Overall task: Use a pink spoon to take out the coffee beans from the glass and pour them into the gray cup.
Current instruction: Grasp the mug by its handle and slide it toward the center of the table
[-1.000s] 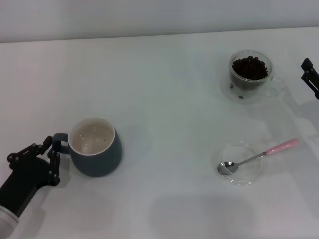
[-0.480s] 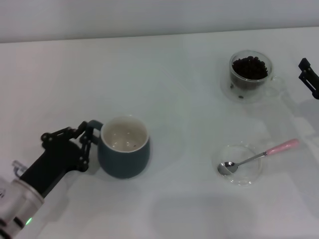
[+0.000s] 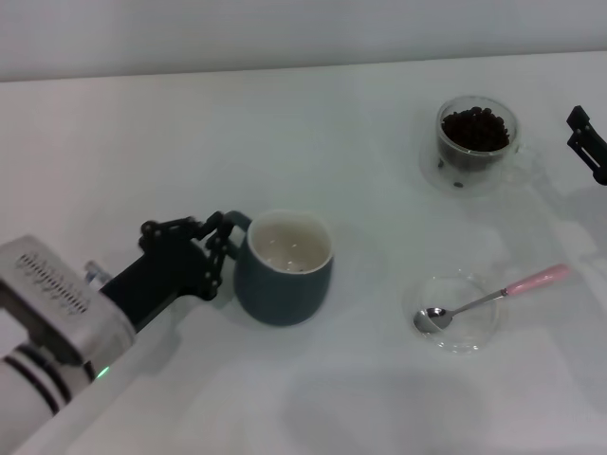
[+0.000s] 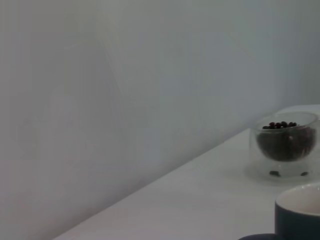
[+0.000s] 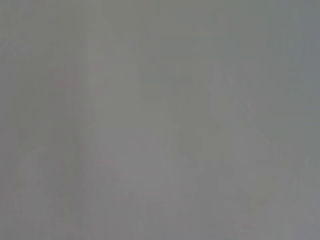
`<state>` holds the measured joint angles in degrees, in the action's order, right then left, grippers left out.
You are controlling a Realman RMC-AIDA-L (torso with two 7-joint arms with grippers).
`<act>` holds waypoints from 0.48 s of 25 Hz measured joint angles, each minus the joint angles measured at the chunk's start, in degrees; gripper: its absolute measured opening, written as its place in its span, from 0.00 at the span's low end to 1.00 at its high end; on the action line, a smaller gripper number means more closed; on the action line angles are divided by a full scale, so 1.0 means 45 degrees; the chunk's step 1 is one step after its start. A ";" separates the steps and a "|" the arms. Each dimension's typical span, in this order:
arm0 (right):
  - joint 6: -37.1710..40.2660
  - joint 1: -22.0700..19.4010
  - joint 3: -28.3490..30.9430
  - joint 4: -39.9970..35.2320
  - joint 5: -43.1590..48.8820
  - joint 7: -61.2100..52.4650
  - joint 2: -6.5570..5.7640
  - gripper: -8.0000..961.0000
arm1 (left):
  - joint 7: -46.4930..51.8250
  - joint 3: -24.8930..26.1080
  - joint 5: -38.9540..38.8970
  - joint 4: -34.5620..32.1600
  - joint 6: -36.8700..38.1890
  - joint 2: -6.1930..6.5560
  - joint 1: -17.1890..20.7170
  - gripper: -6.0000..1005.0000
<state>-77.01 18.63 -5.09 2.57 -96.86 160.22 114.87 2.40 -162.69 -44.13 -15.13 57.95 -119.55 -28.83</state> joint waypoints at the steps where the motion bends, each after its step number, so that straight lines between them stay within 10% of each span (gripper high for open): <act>1: 0.0000 0.0002 0.0000 -0.0006 0.0000 0.0000 0.0000 0.91 | -0.0008 0.0000 0.0028 -0.0016 -0.0098 0.0002 -0.0122 0.09; 12: 0.0039 -0.0088 0.0000 -0.0004 0.0000 0.0000 0.0000 0.91 | -0.0079 -0.0019 0.0869 -0.0347 -0.0817 -0.0016 -0.0677 0.10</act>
<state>-76.84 18.23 -5.09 2.55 -96.86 160.22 114.87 2.05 -162.78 -40.22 -16.69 54.27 -119.62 -31.88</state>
